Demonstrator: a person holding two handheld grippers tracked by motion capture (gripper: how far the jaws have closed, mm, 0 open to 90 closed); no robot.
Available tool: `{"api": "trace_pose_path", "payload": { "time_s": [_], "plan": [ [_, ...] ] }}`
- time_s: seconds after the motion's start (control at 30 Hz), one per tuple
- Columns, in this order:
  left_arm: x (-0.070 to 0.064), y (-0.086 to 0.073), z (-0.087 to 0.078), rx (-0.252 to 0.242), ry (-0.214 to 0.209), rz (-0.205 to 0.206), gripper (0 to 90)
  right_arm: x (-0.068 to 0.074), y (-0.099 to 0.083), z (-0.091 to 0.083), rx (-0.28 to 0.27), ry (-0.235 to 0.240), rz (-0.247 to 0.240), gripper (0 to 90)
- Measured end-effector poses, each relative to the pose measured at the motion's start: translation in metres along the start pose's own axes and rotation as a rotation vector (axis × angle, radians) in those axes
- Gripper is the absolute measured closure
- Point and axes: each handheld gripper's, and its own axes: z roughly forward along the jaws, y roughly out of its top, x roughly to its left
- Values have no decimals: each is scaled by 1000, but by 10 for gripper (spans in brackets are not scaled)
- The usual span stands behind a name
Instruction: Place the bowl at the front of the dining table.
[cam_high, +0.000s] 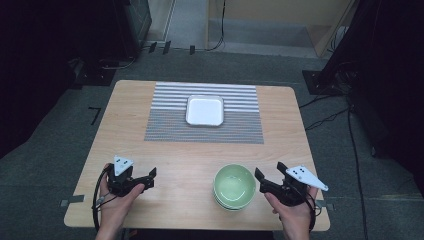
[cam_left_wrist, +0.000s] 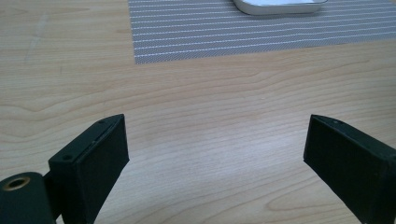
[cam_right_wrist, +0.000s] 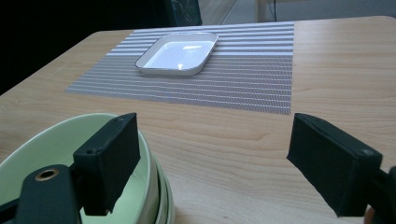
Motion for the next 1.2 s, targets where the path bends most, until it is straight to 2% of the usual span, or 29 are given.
{"api": "trace_pose_path", "payload": {
  "time_s": [0.17,0.23,0.57,0.8,0.97,1.0,1.1,1.2],
  "plan": [
    [-8,3,-2,-8,-15,13,63,2,-1,2,7,11,-1,167],
    [-11,3,-3,-10,-21,17,63,3,-2,2,8,14,-3,195],
    [-33,12,-16,-34,-81,45,63,5,-3,3,4,32,-4,243],
    [-40,13,-17,-38,-96,56,63,6,-4,3,9,51,1,281],
    [-46,13,-17,-38,-111,66,63,8,-5,3,4,76,-2,402],
    [-46,13,-17,-38,-111,66,63,8,-5,3,4,76,-2,402],
    [-52,14,-18,-39,-125,72,63,8,-6,3,8,116,-6,492],
    [-58,13,-19,-39,-133,79,63,8,-6,4,26,153,3,514]
  ]
}}
